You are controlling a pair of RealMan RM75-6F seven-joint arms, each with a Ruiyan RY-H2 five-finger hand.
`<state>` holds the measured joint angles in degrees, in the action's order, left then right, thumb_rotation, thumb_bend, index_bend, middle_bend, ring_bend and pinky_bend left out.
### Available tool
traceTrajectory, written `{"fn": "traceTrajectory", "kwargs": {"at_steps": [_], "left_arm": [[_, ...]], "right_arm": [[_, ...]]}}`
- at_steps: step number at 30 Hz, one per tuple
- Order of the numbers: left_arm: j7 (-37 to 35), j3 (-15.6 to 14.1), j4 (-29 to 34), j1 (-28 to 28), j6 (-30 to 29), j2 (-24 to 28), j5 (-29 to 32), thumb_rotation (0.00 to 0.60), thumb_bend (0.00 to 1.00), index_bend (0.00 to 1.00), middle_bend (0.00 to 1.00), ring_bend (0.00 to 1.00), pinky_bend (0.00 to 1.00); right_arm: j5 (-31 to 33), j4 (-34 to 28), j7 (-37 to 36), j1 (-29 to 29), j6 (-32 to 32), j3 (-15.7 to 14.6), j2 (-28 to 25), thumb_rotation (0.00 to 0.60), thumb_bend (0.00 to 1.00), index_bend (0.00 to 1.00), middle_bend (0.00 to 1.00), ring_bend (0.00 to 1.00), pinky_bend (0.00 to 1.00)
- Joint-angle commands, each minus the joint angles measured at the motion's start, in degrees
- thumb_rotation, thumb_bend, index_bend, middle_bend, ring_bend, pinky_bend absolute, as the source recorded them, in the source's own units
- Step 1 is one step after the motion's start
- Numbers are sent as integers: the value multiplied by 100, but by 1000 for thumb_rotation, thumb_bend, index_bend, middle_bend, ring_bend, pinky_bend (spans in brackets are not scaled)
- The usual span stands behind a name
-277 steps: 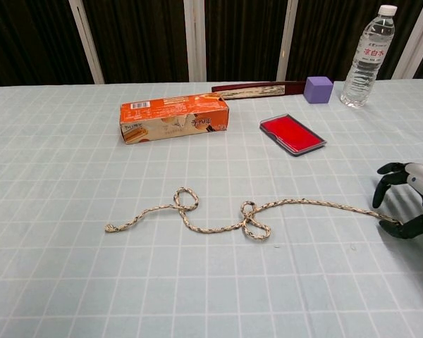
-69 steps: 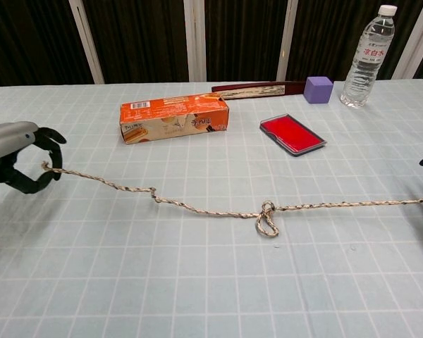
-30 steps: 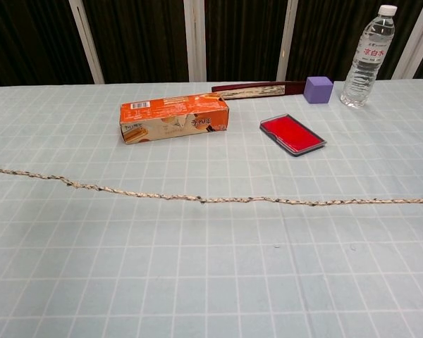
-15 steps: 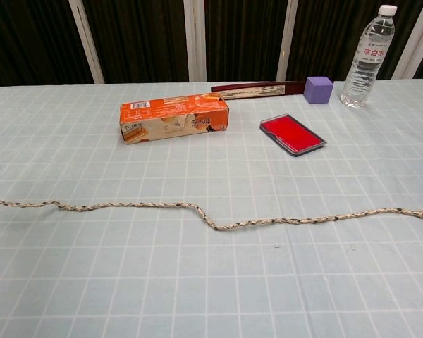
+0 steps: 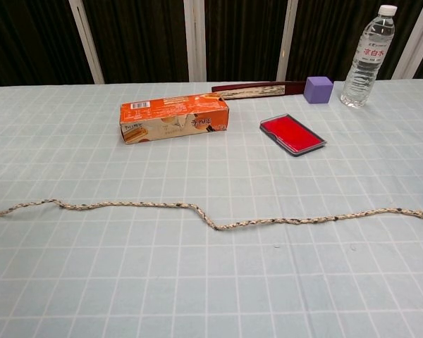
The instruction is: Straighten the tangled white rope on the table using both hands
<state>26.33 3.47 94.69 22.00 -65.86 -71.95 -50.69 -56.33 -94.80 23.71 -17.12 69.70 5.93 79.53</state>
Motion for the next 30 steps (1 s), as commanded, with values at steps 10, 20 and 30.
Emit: {"fn": "traceTrajectory", "kwargs": {"at_steps": [10,20,30], "left_arm": [[-546,190,284,-124,-91,413,-64,600,166,164,0,0,0],[-1657,-108,1199,-893,-1238,1055,-1878,600,127,97,0,0,0],[-1809,-751,826,-1588,-2152,1139,-3470,600,111,87,0,0,0]], "right_arm": [[-257,-285,-208,34,63,3,-167,600,489,0,30,0,0],[-1349,-1084,-560,351,631,-258,-896,600,373,0,0,0,0],[-2866,-489,-1456,1165,1788,-842,-1634,600,371,0,0,0,0]]}}
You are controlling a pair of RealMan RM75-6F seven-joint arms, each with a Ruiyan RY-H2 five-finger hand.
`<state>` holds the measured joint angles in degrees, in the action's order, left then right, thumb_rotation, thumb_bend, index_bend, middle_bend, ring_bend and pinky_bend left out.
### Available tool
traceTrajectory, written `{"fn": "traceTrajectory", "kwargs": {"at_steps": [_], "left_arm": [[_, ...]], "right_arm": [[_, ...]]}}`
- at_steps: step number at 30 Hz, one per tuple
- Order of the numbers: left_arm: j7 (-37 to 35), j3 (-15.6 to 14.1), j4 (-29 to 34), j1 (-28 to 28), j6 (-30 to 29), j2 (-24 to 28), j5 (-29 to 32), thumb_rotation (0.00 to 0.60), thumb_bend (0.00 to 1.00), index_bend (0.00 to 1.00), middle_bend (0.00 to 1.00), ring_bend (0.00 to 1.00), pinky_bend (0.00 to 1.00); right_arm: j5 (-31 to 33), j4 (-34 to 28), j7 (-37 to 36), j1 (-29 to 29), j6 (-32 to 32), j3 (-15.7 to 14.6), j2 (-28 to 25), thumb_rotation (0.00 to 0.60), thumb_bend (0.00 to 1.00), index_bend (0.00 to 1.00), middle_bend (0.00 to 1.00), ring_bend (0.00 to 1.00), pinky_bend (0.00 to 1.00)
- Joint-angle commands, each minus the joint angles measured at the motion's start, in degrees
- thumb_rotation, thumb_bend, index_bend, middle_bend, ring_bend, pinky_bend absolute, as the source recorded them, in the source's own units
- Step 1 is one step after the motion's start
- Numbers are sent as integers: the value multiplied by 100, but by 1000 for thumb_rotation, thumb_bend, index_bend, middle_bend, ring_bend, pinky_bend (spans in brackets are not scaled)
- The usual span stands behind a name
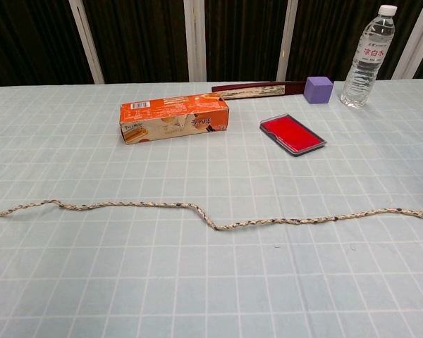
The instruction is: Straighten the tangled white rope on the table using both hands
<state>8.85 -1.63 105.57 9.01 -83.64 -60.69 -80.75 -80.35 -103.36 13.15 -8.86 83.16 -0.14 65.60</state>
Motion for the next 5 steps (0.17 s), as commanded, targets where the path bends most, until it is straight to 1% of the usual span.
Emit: {"fn": "traceTrajectory", "kwargs": {"at_steps": [1,5], "left_arm": [[-74,-254,-337,-325,-426,-17,-529,600,110,86,0,0,0],[-117,-237,-573,-407,-549,-126,-688,600,111,78,0,0,0]], "right_arm": [[-534,435,-499,398,511,-266,-262,600,371,0,0,0,0],[-774,614,-808,596,803,-311,-318,600,372,0,0,0,0]]}}
